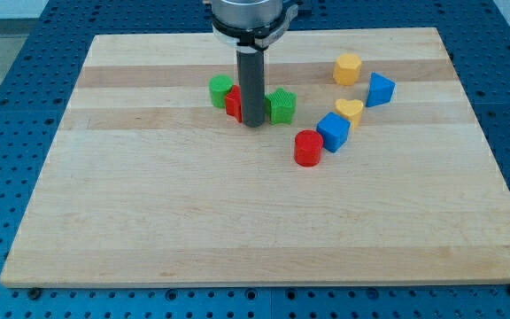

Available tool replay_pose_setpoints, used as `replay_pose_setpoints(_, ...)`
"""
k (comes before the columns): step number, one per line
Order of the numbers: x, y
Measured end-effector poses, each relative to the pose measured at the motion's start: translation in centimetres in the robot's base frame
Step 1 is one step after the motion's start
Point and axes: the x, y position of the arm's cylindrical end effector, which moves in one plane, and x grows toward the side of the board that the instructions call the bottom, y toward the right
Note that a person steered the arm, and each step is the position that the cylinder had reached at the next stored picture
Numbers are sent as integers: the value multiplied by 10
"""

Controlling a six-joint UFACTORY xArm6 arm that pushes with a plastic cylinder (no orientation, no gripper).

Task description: Point your arm at the yellow hexagon

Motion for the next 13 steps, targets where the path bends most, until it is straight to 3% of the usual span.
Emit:
replay_pose_setpoints(2, 0, 16)
replay_pose_setpoints(7, -70, 19)
replay_pose_setpoints(10, -77, -18)
replay_pose_setpoints(12, -82, 7)
replay_pose_setpoints(13, -112, 12)
